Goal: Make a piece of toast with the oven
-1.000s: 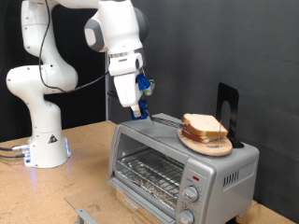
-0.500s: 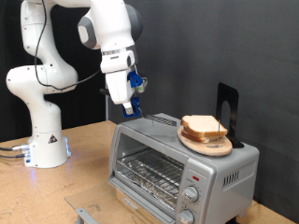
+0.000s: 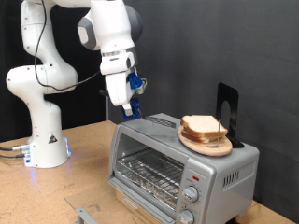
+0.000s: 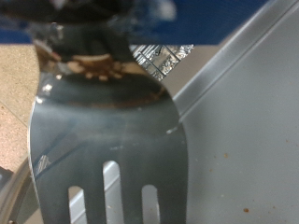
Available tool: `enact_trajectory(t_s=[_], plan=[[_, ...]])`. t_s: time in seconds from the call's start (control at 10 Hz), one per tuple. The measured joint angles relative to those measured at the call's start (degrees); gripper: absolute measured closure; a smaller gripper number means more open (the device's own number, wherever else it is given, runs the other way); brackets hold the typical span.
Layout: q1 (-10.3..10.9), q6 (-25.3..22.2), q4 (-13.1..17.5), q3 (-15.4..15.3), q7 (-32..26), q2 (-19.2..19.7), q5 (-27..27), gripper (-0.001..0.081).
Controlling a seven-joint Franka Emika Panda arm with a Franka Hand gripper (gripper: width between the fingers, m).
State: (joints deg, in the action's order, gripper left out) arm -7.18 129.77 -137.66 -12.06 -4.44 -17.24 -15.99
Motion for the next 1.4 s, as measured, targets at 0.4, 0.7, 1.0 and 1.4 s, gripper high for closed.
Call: enact_trajectory(t_s=[0.4,0.7,1.0,1.4], plan=[[0.06,0.26,1.07,-1.67,0.81,0.97,0.00,0.0406],[0.06,0.65,1.32,-2.28,1.31,0.97,0.00,0.0406],[0.04,0.66,1.53,-2.28,1.39,0.97,0.00,0.0406],[-0.08,0.76,2.07,-2.19,1.39,0.91,0.00,0.0406]])
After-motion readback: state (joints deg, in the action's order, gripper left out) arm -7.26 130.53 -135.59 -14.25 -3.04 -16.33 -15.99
